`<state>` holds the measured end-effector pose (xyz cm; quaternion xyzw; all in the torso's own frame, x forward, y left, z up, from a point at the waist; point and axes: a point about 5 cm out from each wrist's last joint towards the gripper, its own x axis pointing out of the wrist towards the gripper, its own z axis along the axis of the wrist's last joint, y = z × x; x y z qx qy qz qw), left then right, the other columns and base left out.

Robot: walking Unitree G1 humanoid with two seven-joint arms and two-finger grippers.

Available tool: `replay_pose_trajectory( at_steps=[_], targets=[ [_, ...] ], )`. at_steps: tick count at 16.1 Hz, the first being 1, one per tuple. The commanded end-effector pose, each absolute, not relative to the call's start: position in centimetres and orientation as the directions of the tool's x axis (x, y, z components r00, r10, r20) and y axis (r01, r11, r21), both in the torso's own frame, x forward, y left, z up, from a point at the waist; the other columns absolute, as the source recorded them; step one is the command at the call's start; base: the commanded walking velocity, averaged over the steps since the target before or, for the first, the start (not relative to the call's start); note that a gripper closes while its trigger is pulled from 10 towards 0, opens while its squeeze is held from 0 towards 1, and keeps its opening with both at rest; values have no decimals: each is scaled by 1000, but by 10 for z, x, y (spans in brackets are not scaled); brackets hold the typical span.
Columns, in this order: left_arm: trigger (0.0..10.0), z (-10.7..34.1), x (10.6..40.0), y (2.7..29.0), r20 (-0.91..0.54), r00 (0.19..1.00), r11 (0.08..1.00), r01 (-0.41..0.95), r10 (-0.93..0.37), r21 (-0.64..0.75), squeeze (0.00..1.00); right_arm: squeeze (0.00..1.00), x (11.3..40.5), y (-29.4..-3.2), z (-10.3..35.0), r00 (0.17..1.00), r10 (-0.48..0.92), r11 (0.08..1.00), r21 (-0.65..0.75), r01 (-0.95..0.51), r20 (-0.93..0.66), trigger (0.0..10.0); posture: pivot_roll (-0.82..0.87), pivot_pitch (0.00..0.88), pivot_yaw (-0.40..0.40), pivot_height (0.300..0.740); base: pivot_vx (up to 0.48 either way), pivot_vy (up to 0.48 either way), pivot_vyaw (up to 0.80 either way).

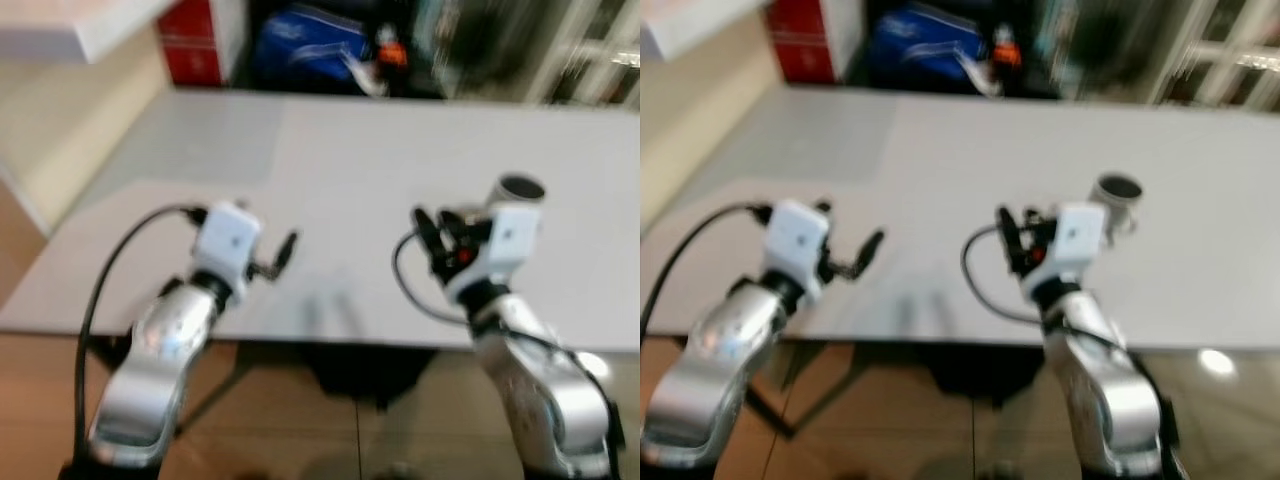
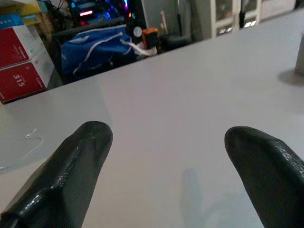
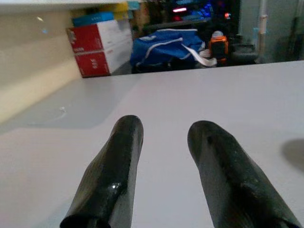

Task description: Setting the table

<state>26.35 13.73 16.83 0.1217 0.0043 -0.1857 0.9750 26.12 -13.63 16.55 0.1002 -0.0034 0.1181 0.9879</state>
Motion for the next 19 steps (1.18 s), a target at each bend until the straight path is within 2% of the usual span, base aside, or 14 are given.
replay_pose_trajectory(
  at_steps=[1,8,11,13,14,17,18,19],
  targets=[
    [10000,170,260,129,-53,916,894,400,-398,202,1000,1000,262,-142,164,977,213,960,180,-214,23,10000,35,54,-17,740,0,480,-800],
    [10000,173,254,137,-39,935,909,353,-353,223,1000,1000,262,-139,159,968,251,953,173,-248,4,10000,65,75,-54,740,0,480,-800],
    [10000,177,246,134,1,916,897,392,-401,205,1000,992,259,-135,153,949,313,943,129,-307,-28,10000,67,75,-61,740,0,480,-179],
    [10000,176,238,133,-5,897,874,433,-443,221,1000,251,256,-135,152,945,326,939,128,-321,-22,10000,68,72,-65,740,0,480,0],
    [10000,176,235,134,-2,893,873,439,-449,213,1000,0,255,-137,151,940,339,936,113,-334,-26,10000,68,72,-65,740,0,480,0],
    [10000,177,224,133,16,875,860,471,-483,196,1000,0,252,-146,149,939,343,935,101,-339,-25,10000,76,66,-76,740,0,435,0],
    [10000,176,223,133,1,881,860,462,-474,216,447,0,250,-149,149,938,347,934,100,-343,-23,10000,76,66,-76,740,0,0,0],
    [10000,175,224,134,-3,884,861,456,-467,225,463,0,249,-150,149,937,347,934,97,-343,-24,10000,76,66,-76,740,0,0,0]
  ],
)
